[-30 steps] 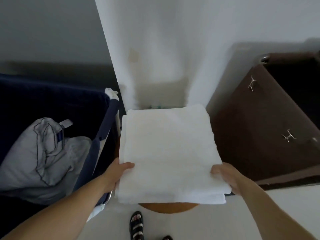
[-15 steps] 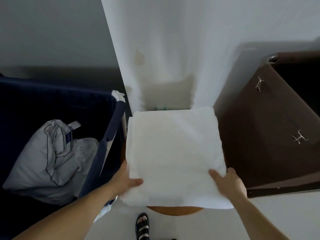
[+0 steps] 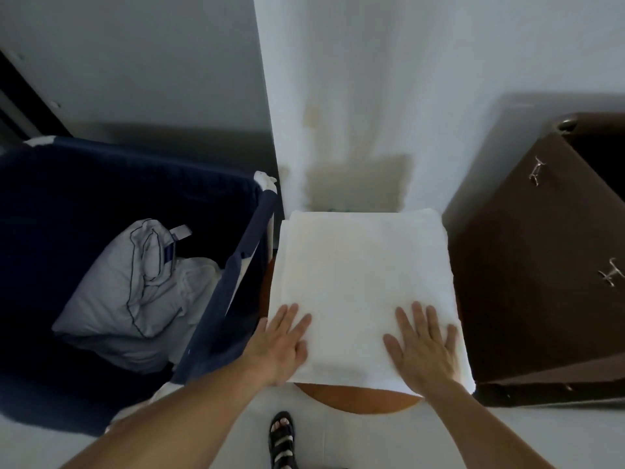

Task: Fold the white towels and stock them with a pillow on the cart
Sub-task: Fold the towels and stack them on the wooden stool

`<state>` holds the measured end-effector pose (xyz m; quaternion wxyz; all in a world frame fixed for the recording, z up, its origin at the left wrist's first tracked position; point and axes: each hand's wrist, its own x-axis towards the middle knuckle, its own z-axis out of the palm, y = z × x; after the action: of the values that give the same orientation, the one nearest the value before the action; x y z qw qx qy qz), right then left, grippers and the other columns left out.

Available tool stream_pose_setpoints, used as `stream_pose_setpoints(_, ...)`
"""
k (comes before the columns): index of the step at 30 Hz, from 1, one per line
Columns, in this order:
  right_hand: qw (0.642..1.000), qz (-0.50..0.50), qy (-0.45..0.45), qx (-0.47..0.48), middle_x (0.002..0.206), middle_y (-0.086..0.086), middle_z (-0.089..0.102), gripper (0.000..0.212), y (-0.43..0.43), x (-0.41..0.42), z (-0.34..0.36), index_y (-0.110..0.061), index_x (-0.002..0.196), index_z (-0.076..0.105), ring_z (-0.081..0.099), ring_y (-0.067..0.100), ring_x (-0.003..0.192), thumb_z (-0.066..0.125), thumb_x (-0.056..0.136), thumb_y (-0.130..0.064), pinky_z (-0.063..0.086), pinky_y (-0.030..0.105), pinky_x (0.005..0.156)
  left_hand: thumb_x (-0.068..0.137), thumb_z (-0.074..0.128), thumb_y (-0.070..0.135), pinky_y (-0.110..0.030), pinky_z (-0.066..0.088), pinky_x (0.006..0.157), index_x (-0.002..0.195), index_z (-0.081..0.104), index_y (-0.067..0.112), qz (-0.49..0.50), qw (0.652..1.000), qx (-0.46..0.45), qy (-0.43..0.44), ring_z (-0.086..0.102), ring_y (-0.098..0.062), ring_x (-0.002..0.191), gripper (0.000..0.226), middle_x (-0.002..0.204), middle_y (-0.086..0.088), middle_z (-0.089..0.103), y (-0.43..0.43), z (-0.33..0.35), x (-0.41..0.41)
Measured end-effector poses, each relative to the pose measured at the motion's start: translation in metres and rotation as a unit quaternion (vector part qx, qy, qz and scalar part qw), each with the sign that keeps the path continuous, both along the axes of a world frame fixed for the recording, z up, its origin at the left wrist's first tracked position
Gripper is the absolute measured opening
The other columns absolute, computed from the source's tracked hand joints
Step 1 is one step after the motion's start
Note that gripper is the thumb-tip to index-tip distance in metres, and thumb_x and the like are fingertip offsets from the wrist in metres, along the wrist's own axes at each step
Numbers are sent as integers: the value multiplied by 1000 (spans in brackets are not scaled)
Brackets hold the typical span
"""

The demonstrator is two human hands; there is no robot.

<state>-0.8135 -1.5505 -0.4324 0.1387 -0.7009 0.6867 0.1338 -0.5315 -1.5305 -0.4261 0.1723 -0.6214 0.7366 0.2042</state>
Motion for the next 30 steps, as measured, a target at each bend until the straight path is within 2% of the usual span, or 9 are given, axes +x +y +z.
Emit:
stream_pose_setpoints(3,1000,-22,-1,9,165,0,-20,68,2,7,11,-30,157,-10,-23,26,150,9,100,-60,-10,57,120,102,13,47,-48,1,122,156,-11,28,-13,999,18,-25,-17,-22,150,61,163,-3,-20,10,8,4)
stream_pose_setpoints(7,1000,-10,-5,2,165,4,-17,72,9,41,28,-25,158,-7,-22,28,150,8,99,-62,-8,59,120,101,26,47,-51,-3,121,155,-12,30,-68,996,55,-22,-19,-23,150,68,163,-1,-22,18,29,22)
stream_pose_setpoints(9,999,11,-30,-21,165,2,-18,74,5,69,42,-26,158,-5,-23,26,150,7,97,-64,-7,58,120,101,29,46,-50,-4,122,156,-9,30,-64,997,29,-9,-19,-21,150,68,163,2,-20,15,43,33)
stream_pose_setpoints(13,993,47,-84,-63,165,-1,-18,73,-9,146,72,-29,158,-1,-23,24,150,11,96,-66,-7,55,121,100,35,46,-46,6,123,157,4,26,22,994,-86,58,-7,-20,152,68,165,3,-3,3,71,77)
stream_pose_setpoints(16,986,87,-122,-79,166,-2,-13,70,-20,213,90,-30,157,6,-20,24,151,17,98,-65,-2,53,123,98,43,43,-43,11,122,157,11,22,88,985,-127,76,4,-23,151,71,164,0,8,-4,82,141)
stream_pose_setpoints(21,967,171,-174,-69,167,-2,0,66,-40,329,94,-26,157,18,-10,22,153,32,101,-57,5,46,122,93,49,47,-45,22,118,154,18,21,186,971,-129,72,17,-25,146,73,158,-3,20,-15,60,281)
stream_pose_setpoints(26,971,167,-168,2,166,-1,6,65,-58,447,64,-23,155,24,-6,21,153,40,100,-54,14,49,122,95,47,48,-43,24,114,154,18,21,250,958,-104,98,21,-24,143,72,158,-3,21,-32,35,404)
stream_pose_setpoints(30,974,154,-154,69,165,4,13,66,-69,514,27,-21,154,26,4,24,152,43,99,-54,19,49,121,97,47,44,-43,27,115,154,17,18,271,953,-79,109,23,-26,142,70,158,-6,22,-46,13,472)
